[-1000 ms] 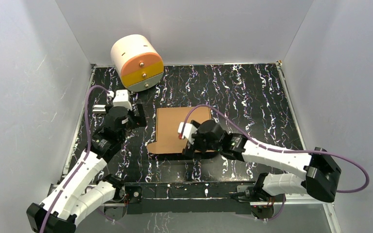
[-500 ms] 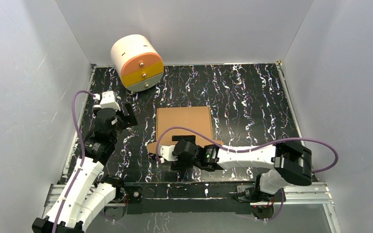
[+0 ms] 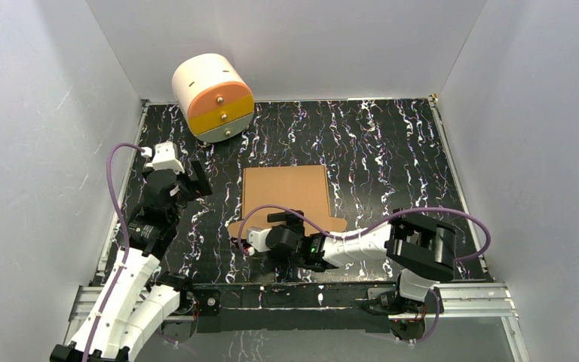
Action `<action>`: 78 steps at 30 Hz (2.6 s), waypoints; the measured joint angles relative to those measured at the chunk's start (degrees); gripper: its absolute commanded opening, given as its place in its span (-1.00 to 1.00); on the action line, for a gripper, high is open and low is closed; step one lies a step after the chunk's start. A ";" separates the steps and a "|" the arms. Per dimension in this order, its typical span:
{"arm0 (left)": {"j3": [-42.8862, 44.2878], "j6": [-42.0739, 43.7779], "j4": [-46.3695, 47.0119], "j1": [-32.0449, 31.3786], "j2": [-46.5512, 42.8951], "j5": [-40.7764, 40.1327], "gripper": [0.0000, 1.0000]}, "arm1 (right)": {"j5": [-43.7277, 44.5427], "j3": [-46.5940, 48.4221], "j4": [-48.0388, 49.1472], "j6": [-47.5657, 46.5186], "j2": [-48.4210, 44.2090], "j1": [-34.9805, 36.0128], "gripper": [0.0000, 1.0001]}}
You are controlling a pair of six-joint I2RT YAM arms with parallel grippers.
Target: Fold the paper box
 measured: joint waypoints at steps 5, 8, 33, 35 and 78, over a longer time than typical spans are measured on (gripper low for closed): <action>-0.02 0.00 0.00 0.00 -0.22 0.13 0.87 | 2.40 -0.55 3.52 -1.81 1.51 0.00 0.35; -0.02 0.00 0.00 0.00 -0.52 0.20 0.87 | 3.43 -0.74 4.96 -2.71 1.53 0.00 -0.02; 14.67 0.31 -9.68 0.04 -7.13 7.69 0.87 | -7.19 20.57 -26.71 1.90 -9.88 -0.02 -0.90; 16.50 0.37 -11.23 0.04 -7.13 8.61 0.87 | -9.11 24.74 -31.58 2.86 -9.90 -0.13 -0.90; 16.81 3.74 -19.06 0.04 4.48 21.79 0.87 | -40.15 59.14 -63.36 2.16 4.20 -23.63 0.30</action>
